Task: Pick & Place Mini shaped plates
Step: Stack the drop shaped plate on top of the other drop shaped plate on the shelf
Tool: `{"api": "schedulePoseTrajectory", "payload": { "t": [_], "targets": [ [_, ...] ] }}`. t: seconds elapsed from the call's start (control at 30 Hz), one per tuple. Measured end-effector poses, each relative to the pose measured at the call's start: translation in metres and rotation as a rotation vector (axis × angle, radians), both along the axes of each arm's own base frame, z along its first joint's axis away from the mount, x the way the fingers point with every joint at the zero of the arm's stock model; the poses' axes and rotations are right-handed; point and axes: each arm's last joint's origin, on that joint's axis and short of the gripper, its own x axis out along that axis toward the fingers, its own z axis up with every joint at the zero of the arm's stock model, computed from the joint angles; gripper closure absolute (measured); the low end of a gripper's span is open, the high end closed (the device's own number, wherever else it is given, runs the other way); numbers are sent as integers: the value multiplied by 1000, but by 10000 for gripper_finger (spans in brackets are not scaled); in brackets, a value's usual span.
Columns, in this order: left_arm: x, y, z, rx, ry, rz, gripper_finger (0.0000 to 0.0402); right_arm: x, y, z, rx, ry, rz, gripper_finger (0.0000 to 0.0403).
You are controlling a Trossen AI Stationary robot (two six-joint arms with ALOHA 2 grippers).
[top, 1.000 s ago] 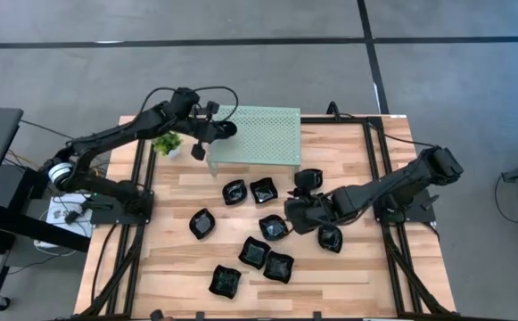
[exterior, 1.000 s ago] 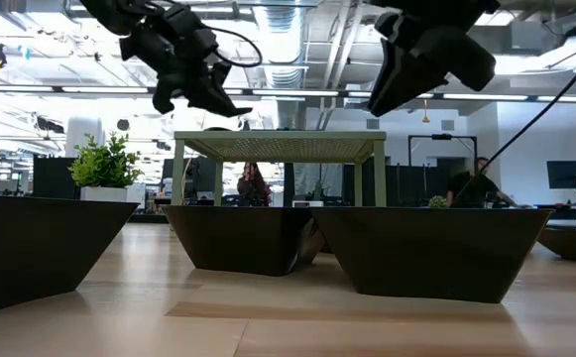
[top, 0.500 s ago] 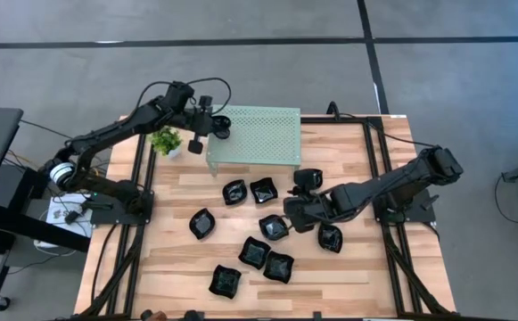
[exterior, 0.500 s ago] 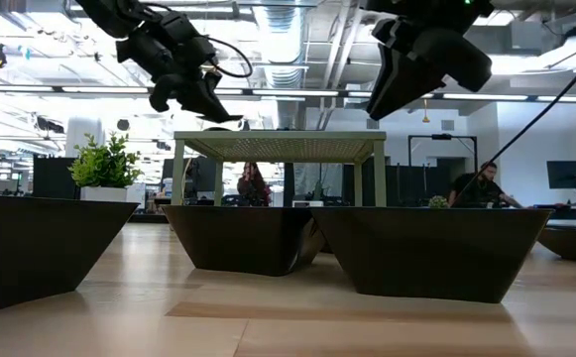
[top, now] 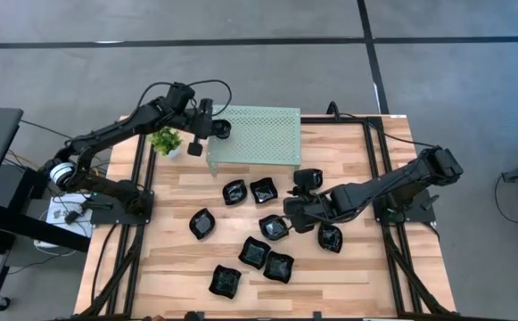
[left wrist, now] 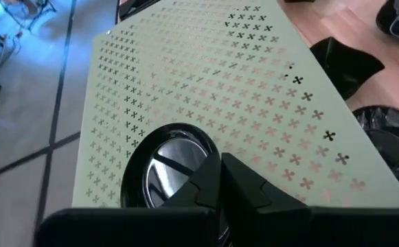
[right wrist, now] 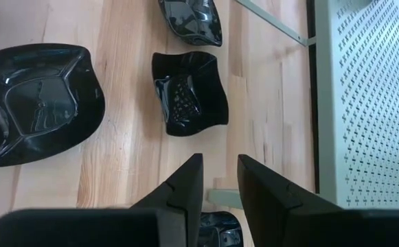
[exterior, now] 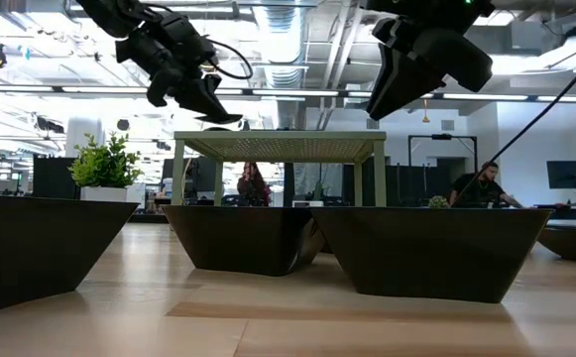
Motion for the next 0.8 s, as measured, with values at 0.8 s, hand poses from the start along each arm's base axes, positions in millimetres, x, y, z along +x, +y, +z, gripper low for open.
{"api": "schedulePoseTrajectory", "payload": {
  "t": [0.8],
  "targets": [
    [0,0,-8,19,-27,9,394,0,0,0,1,-2,0,317]
  ]
}}
